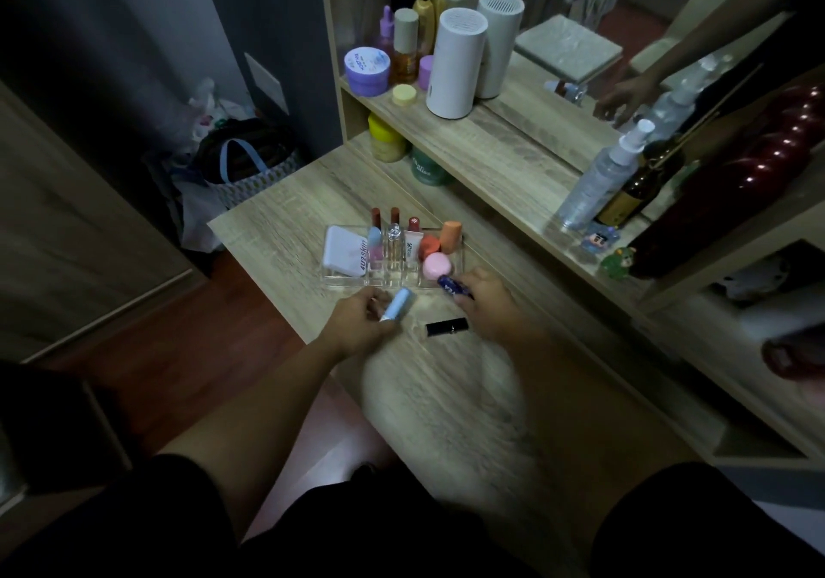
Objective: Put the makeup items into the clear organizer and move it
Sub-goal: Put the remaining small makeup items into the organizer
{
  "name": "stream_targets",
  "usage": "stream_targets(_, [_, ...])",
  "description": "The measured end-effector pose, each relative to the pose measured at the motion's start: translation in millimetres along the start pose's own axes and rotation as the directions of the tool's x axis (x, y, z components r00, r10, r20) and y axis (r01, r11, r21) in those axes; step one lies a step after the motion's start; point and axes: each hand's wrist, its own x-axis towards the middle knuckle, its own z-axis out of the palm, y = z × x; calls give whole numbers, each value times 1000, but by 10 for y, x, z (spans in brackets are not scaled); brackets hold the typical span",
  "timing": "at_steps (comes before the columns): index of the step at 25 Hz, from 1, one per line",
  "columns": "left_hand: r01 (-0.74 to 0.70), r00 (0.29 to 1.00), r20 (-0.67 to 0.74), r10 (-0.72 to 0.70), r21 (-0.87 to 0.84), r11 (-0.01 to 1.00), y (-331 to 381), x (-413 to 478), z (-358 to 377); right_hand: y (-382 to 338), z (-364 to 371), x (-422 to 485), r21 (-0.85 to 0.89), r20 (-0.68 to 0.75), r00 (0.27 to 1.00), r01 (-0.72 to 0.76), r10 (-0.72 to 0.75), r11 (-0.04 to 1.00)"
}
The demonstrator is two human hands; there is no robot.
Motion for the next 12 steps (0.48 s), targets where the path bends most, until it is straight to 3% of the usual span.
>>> stream_targets(5, [-18,1000,-3,18,-266,964,73,-24,-159,-281,82,77,330,-156,988,58,-7,942])
stream_targets(12, [-106,951,-305,53,-161,981,96,121,-319,-592,301,164,527,-219,973,57,71,848])
